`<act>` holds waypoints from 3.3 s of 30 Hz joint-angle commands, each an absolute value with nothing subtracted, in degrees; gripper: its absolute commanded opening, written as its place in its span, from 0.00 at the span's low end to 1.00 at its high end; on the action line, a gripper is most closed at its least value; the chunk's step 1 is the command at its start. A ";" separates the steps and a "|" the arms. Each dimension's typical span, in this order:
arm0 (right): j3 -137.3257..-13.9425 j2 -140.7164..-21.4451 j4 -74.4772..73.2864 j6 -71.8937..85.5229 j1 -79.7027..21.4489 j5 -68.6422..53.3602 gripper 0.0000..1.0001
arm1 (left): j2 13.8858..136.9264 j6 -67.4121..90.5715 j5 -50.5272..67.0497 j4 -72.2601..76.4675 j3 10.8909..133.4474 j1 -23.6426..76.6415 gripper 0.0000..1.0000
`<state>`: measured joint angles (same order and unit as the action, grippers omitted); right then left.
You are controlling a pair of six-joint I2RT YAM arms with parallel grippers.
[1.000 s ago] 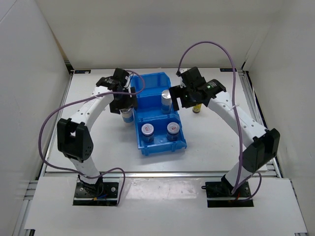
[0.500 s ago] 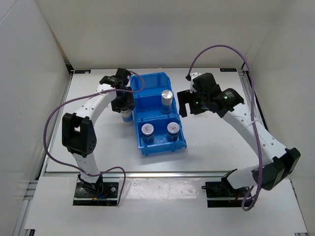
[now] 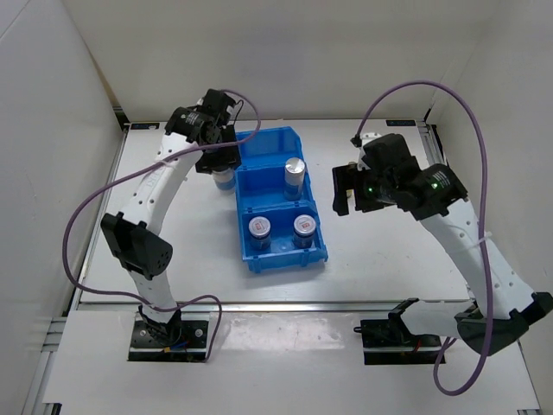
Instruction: Organize the condiment bottles
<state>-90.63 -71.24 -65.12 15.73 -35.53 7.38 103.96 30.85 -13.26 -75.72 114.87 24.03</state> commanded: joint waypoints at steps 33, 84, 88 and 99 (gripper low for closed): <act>-97.02 -75.49 -71.19 21.27 -34.99 15.29 1.00 | 115.06 31.81 -6.68 -72.15 123.21 30.85 1.00; -104.50 -115.40 -46.93 15.56 -15.64 10.28 0.38 | 95.79 19.60 -13.36 -67.15 102.74 19.60 1.00; -104.50 -115.40 -46.93 15.56 -15.64 10.28 0.18 | 96.94 19.60 -13.36 -67.15 103.89 19.60 1.00; -110.91 -111.62 -49.48 14.50 -16.70 14.24 0.00 | 97.47 19.60 -13.36 -67.15 103.89 19.60 1.00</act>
<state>-105.93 -116.20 -48.93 15.57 -16.27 12.51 98.63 19.94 -12.97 -68.05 103.44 19.92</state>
